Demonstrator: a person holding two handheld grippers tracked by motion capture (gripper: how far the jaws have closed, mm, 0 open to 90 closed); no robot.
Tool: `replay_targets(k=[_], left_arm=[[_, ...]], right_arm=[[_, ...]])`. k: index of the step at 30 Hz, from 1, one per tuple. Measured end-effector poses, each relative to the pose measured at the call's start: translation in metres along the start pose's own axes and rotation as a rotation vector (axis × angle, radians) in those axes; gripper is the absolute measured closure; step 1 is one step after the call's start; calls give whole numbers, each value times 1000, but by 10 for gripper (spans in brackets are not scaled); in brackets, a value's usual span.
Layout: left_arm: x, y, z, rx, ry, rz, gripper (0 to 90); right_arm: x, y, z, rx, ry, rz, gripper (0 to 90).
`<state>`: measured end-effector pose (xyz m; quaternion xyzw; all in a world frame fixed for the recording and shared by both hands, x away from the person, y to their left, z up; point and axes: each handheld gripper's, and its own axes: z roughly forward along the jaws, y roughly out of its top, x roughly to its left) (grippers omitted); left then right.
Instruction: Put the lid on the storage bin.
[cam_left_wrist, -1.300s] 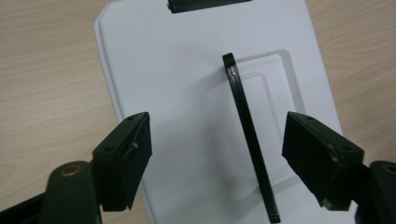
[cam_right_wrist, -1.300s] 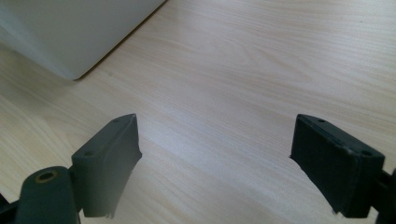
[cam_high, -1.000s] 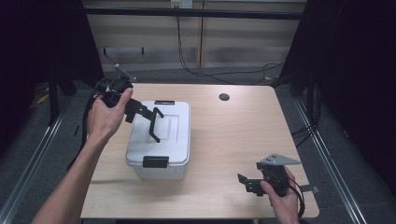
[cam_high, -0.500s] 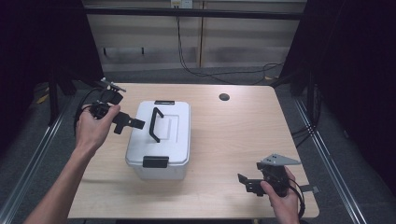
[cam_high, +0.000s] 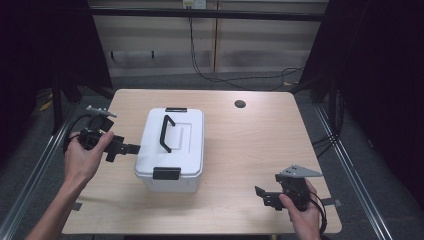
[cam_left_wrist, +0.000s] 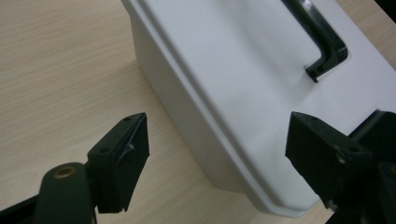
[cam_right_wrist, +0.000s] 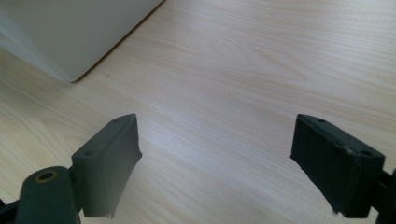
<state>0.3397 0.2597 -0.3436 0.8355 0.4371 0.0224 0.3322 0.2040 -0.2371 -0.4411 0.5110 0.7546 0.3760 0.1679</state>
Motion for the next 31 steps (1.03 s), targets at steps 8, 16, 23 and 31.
replay_targets(k=[8, 16, 23, 31], left_arm=[[16, -33, 0, -73, 14, -15, 221], [22, -60, 6, -95, 3, -31, 211], [30, -85, 8, -140, -6, -71, 199], [40, -108, 13, -145, -30, -91, 200]], right_arm=[[0, 0, 0, -2, 1, -2, 150], [-1, 0, 0, -3, -3, 1, 150], [-1, 0, 0, -2, -5, 5, 150], [-1, 0, 1, -6, -2, 7, 151]])
